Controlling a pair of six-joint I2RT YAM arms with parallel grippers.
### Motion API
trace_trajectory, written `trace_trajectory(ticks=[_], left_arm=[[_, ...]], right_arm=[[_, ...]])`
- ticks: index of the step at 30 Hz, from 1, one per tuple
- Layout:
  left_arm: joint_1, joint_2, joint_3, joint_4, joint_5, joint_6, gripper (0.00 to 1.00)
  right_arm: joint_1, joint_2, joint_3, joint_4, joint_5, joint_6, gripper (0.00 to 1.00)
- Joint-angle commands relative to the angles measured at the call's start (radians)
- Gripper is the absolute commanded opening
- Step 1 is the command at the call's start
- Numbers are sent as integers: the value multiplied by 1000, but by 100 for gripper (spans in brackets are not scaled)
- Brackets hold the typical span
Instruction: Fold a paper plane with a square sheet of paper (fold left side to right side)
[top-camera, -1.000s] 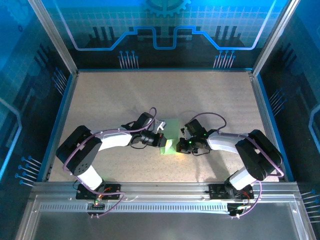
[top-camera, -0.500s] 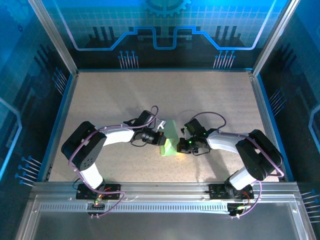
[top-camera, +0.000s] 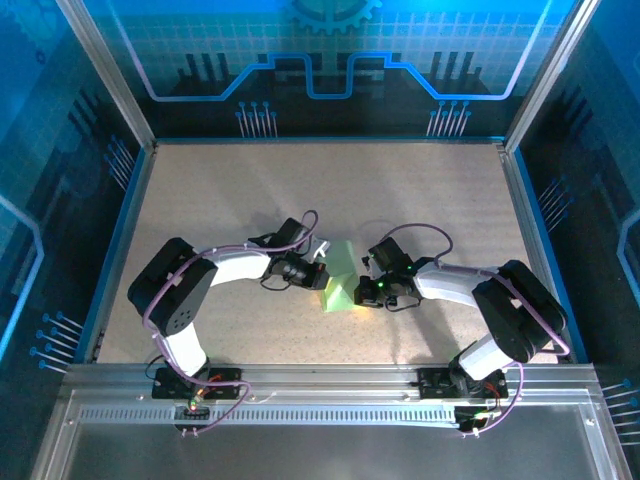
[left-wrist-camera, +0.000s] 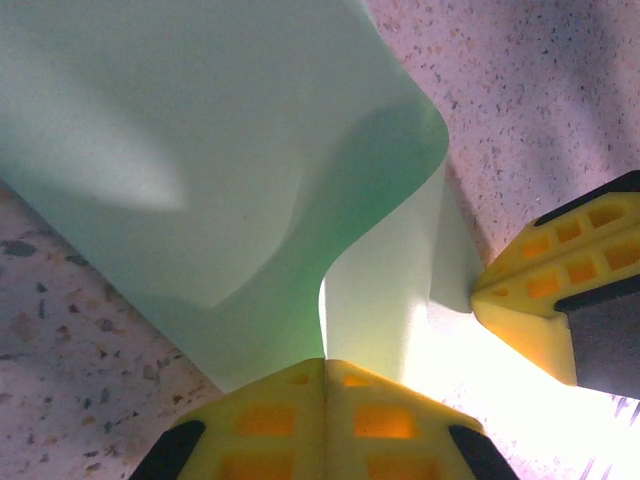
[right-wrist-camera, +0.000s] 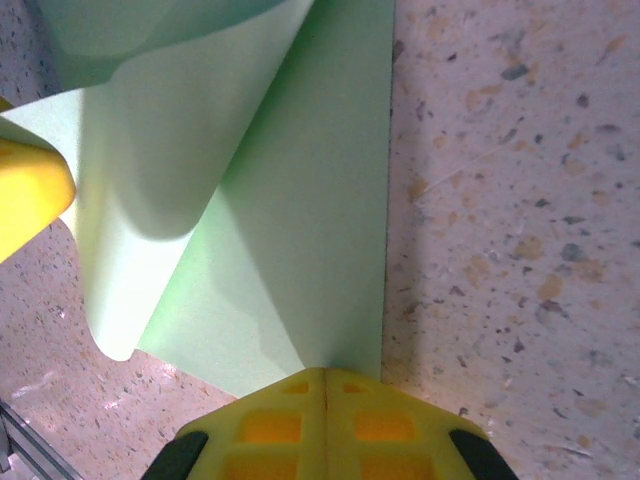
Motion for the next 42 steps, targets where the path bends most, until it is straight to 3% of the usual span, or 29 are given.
trace_trajectory(ticks=[1,42], left_arm=[[14,22,30,-37,-3,34,0],[34,85,77,-18,23,52,0]], right_arm=[[12,-9,1,-66,33,-11,0],[12,8,37,-111,54,-35,0]])
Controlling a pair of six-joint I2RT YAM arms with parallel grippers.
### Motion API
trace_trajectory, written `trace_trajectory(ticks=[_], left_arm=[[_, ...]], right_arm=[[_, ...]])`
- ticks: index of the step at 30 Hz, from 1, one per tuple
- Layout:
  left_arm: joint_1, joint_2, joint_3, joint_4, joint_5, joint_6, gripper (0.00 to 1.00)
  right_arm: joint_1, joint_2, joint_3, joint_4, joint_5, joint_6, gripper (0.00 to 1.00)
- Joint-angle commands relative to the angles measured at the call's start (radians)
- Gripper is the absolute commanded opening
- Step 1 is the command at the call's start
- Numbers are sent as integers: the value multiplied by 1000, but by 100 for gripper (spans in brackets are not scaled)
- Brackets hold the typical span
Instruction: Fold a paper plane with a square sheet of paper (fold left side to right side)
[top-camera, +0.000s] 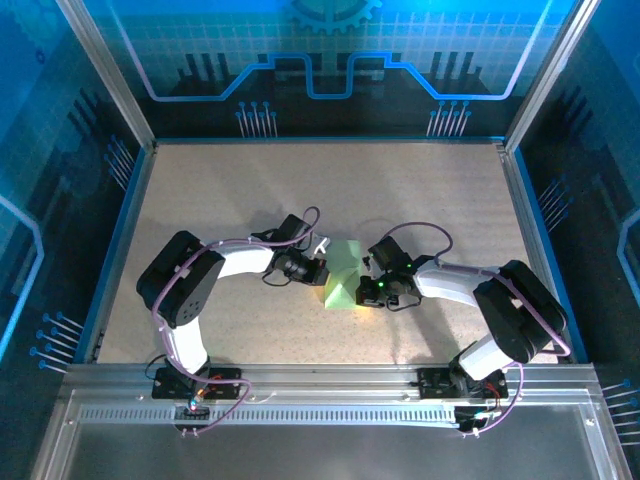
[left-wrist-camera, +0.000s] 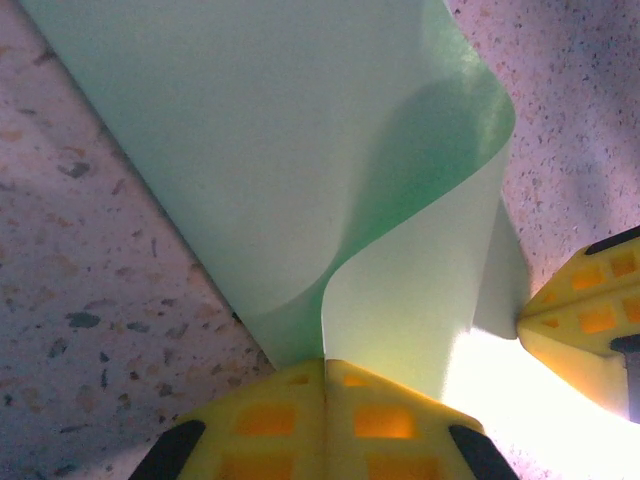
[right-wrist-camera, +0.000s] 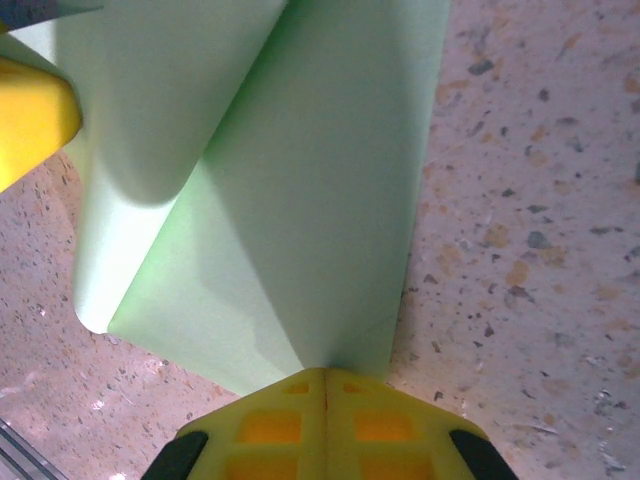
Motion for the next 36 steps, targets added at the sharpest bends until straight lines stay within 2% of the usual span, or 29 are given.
trace_trajectory(ticks=[1,18,36], left_arm=[[10,15,27,-9,26,23,0],[6,-22,-1,39,62,35,0],[-24,0,28,7,32,66,1]], right_arm=[[11,10,16,-59,34,-17,0],[11,13,33,-77,51,-25,0],[10,1,39,-108,65,-41,0]])
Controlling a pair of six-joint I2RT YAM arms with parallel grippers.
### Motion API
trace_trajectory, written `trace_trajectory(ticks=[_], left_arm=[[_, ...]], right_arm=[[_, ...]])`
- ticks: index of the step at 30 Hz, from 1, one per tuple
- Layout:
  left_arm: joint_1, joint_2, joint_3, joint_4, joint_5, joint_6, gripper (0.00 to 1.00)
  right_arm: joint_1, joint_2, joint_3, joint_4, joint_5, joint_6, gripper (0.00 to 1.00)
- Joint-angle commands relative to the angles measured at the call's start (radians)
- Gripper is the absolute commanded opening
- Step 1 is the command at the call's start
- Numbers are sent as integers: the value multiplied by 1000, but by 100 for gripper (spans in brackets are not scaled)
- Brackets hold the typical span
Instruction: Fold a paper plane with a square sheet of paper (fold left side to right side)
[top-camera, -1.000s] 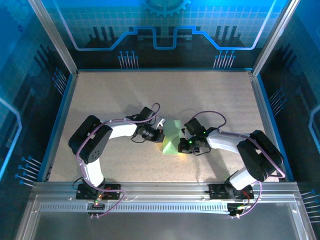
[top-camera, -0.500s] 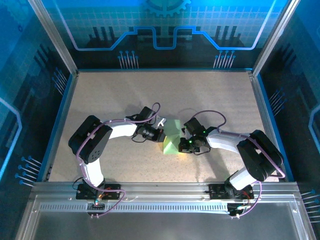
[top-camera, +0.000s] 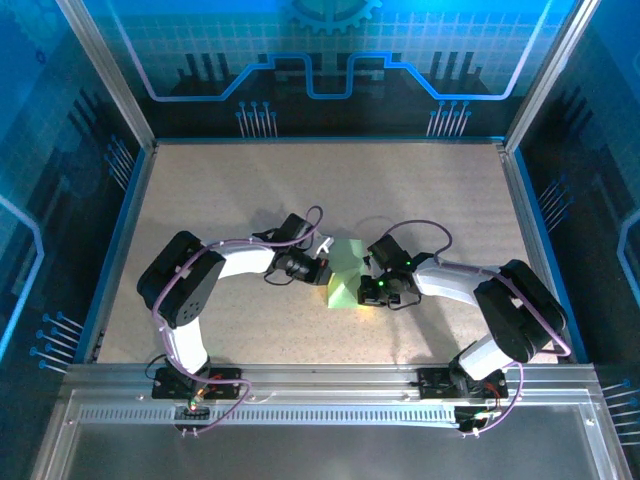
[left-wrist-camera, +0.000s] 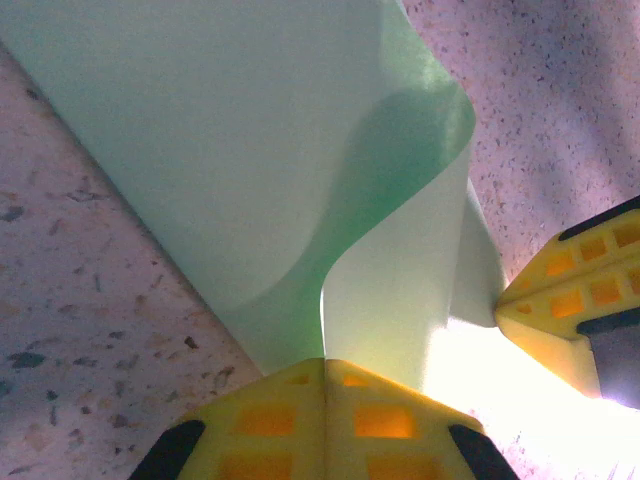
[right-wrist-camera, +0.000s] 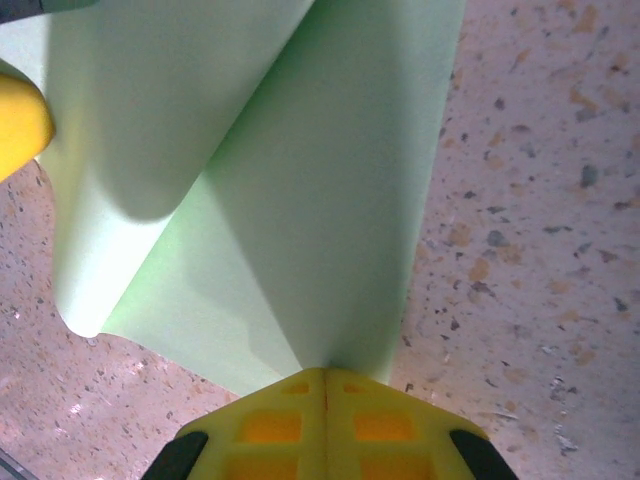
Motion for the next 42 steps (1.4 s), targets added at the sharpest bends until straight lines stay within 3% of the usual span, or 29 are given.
trace_trajectory(ticks=[1,42], left_arm=[[-11,3,24,-22,2,36,1],[-52,73,55,-76,-101,68,1]], right_arm=[[11,0,13,-53,28,-19,0],[9,-54,12,-35,11,-13,0]])
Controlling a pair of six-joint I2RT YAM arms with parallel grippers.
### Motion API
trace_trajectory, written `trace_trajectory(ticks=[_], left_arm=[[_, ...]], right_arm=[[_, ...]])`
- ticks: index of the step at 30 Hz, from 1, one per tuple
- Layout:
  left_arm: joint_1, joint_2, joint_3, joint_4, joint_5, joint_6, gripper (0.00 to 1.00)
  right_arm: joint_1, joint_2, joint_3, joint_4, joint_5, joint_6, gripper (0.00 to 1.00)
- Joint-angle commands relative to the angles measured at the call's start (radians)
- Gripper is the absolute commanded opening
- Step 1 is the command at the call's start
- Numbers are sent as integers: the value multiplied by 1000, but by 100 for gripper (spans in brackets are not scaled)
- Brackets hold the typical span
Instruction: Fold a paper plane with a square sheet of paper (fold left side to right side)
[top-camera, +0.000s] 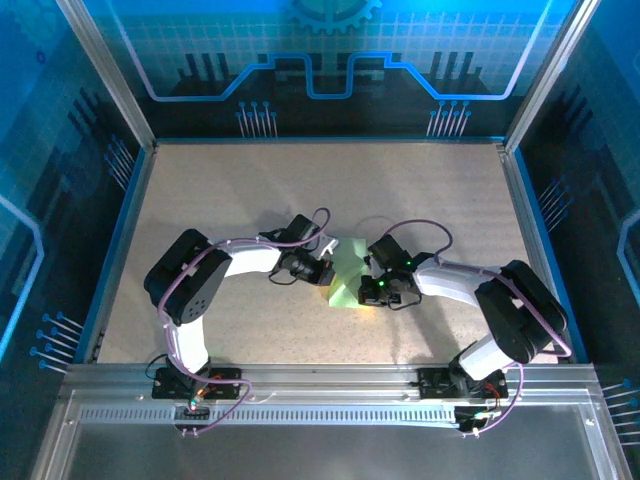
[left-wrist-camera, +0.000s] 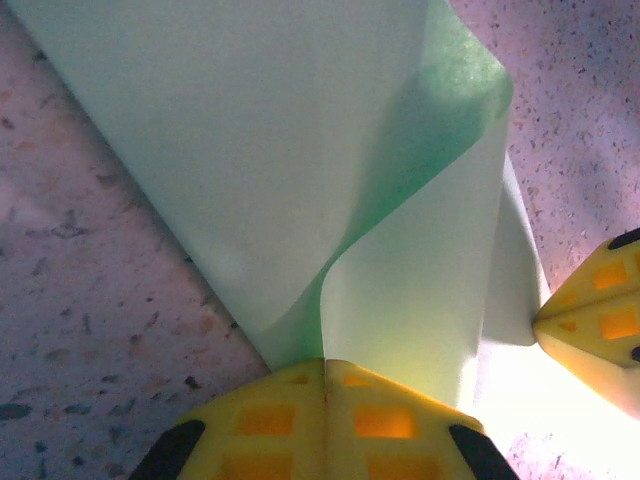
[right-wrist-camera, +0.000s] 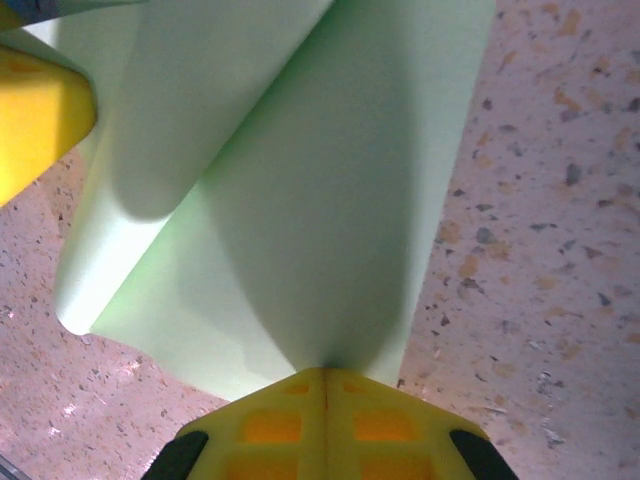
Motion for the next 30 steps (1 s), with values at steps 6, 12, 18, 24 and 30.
trace_trajectory(ticks=[6,12,18,24,30], left_arm=[[-33,39,16,-66,-56,49,2],[-35,40,18,-70,-58,49,1],[-35,45,25,-76,-57,48,1],[-35,49,38,-83,-54,50,2],[-36,52,36,-85,-50,50,2]], right_arm=[[-18,-160,0,3,-43,11,0],[-50,-205,-38,63,-54,46,0],[-42,-116,-45,220,-104,103,0],[-37,-42,-7,244,-105,102,0],[-37,14,20,251,-125,85,0]])
